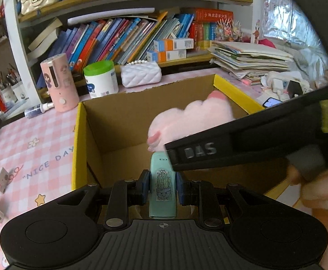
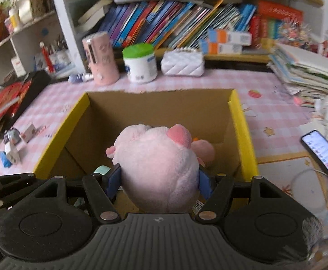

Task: Organize objects
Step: 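Lower the stapler and pink plush into the box and open both grippers, then withdraw both tools from the box toward the remaining table items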

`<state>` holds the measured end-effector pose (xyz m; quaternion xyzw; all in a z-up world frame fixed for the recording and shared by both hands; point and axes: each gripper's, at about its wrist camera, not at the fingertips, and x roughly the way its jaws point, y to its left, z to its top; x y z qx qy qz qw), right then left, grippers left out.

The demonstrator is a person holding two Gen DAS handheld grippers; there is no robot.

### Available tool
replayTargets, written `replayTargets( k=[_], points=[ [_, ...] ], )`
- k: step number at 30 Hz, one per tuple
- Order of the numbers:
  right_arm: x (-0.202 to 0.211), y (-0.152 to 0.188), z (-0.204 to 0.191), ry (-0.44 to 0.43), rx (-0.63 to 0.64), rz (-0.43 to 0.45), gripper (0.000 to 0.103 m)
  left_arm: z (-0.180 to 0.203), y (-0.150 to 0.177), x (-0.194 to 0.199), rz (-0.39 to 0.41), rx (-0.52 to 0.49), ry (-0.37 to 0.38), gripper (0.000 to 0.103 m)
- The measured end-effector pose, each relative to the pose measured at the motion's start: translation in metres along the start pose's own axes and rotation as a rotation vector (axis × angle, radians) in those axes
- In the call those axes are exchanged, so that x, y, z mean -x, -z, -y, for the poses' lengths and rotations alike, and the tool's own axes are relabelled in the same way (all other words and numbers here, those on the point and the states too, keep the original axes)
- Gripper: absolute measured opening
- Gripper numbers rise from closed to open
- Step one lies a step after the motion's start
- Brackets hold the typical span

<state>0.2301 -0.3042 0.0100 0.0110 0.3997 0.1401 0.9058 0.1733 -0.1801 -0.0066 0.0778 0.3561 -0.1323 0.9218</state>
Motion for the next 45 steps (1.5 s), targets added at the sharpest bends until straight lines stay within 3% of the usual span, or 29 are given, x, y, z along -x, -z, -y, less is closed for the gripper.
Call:
replayTargets(
  k=[15, 24, 27, 29, 33, 35, 45],
  points=[
    [-0.035, -0.016, -0.01, -0.034, 0.051, -0.085, 0.069, -0.006, 0.002, -0.002, -0.013, 0.043, -0.017, 0.024],
    [-0.03, -0.017, -0.019, -0.037, 0.052, -0.045, 0.074, -0.01, 0.006, 0.008, 0.005, 0.074, -0.013, 0.027],
    [-0.019, -0.017, -0.021, -0.038, 0.045, -0.018, 0.085, -0.008, 0.009, 0.014, 0.015, 0.072, -0.009, 0.044],
    [-0.01, -0.016, -0.023, -0.033, 0.045, 0.004, 0.085, -0.007, 0.013, 0.02, 0.035, 0.068, -0.034, 0.062],
    [0.011, -0.009, -0.028, -0.007, 0.043, 0.055, 0.087, -0.007, 0.017, 0.033, 0.066, 0.073, -0.034, 0.068],
    [0.023, -0.003, -0.03, 0.017, 0.046, 0.091, 0.088, -0.007, 0.02, 0.039, 0.079, 0.074, -0.041, 0.076],
    [0.076, 0.034, -0.029, 0.177, -0.061, 0.218, 0.092, -0.016, 0.039, 0.077, 0.141, 0.09, -0.028, 0.082]
  ],
)
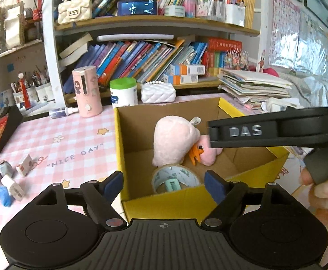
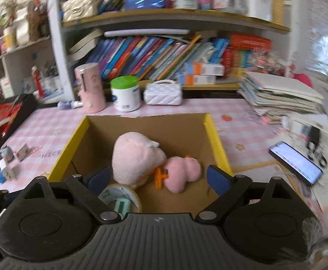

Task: Organize objects
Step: 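Withdraw both tools from the box toward the remaining table items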

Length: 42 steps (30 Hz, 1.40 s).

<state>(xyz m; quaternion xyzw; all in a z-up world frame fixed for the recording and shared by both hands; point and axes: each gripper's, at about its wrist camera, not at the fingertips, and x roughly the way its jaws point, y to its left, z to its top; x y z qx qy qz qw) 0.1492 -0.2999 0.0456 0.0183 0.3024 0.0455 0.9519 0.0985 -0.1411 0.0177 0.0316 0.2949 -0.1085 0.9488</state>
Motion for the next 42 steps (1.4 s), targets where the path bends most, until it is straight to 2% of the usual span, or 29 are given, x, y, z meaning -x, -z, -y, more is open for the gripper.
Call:
replayTargets(
  k=[10, 16, 26, 42],
  points=[
    [0.047, 0.037, -0.003, 0.132, -0.089, 0.042, 0.092, -0.021, 0.025, 0.032, -0.012, -0.001, -0.011, 0.087],
    [0.06, 0.065, -0.018, 0.179, -0.11, -0.004, 0.092, -0.041, 0.044, 0.047, -0.048, 0.004, -0.029, 0.087],
    [0.071, 0.1, -0.05, 0.187, -0.135, -0.089, 0.092, -0.068, 0.071, 0.063, -0.113, -0.003, -0.041, 0.088],
    [0.076, 0.138, -0.11, 0.129, -0.09, -0.201, 0.092, -0.107, 0.106, 0.089, -0.171, 0.019, -0.073, 0.089]
  ],
)
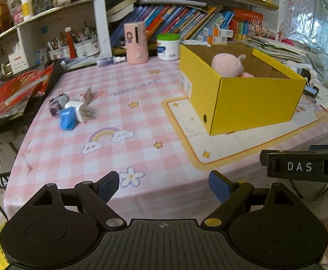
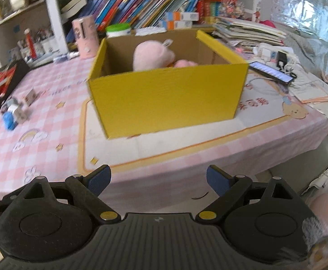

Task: Organize objects
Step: 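Withdraw both tools from the box toward the remaining table items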

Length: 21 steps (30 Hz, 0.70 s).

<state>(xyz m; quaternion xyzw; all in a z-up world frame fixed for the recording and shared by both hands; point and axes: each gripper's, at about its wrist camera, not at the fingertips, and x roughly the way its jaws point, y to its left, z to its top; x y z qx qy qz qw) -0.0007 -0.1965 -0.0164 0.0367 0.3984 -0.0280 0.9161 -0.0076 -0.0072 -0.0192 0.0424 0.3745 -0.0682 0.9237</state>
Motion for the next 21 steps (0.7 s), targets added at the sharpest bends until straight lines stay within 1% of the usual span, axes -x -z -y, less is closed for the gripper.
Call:
replayTargets(
  k=[7, 21],
  points=[
    [0.002, 0.012, -0.027, -0.037, 0.048, -0.03, 0.092, -0.02, 0.014, 0.01, -0.013, 0.024, -0.025, 0.089],
    [0.006, 0.025, -0.075, -0.11, 0.122, -0.046, 0.093, -0.063, 0.035, 0.028, -0.02, 0.088, -0.095, 0.089]
  ],
)
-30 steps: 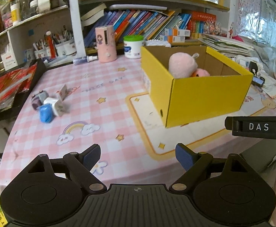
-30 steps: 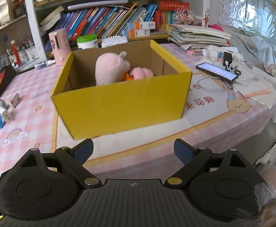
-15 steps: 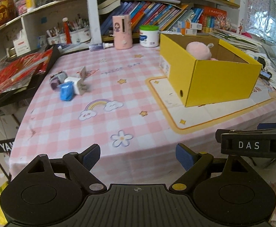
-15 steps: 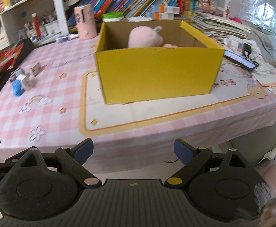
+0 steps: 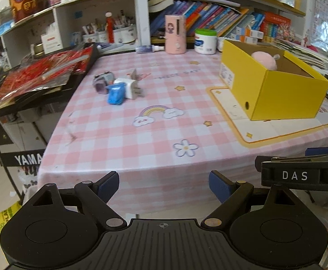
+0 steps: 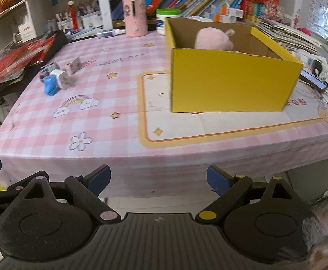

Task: Organize objects
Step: 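Withdraw both tools from the box toward the remaining table items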

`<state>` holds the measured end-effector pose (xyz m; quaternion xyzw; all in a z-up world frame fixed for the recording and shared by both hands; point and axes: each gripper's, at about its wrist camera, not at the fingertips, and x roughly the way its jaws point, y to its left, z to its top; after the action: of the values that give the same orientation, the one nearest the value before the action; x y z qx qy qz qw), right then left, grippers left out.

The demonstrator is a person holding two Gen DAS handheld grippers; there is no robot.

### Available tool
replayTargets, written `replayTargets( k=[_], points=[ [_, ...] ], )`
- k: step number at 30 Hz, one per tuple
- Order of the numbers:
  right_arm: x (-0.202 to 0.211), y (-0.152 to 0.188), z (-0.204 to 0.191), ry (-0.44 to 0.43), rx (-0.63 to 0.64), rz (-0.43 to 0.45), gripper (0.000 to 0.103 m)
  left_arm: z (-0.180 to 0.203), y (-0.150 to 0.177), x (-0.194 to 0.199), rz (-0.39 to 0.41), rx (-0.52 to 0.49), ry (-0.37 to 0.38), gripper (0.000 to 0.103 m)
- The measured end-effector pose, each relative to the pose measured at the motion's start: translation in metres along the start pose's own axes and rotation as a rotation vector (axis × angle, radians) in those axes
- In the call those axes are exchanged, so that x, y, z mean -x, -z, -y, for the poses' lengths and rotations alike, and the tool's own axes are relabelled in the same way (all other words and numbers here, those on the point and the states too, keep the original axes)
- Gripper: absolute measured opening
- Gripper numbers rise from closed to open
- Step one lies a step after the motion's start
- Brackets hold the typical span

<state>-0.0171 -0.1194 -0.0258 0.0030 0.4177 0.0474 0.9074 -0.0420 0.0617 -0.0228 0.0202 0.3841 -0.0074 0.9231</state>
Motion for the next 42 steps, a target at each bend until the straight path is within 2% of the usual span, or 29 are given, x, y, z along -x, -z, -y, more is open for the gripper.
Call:
replayTargets(
  k=[14, 24, 33, 42],
  points=[
    [-0.002, -0.007, -0.043, -0.059, 0.09, 0.01, 0.093, -0.04, 0.007, 0.008, 0.011, 0.092, -0.064, 0.089],
    [-0.021, -0.022, -0.065, -0.108, 0.141, -0.001, 0.093, -0.059, 0.001, -0.002, -0.003, 0.139, -0.113, 0.089],
    [-0.05, -0.054, -0.076, -0.136, 0.169, -0.013, 0.093, -0.068, -0.023, -0.028, -0.014, 0.166, -0.138, 0.089],
    [-0.085, -0.099, -0.081, -0.154, 0.191, 0.008, 0.092, -0.075, -0.052, -0.059, -0.017, 0.206, -0.153, 0.089]
  ],
)
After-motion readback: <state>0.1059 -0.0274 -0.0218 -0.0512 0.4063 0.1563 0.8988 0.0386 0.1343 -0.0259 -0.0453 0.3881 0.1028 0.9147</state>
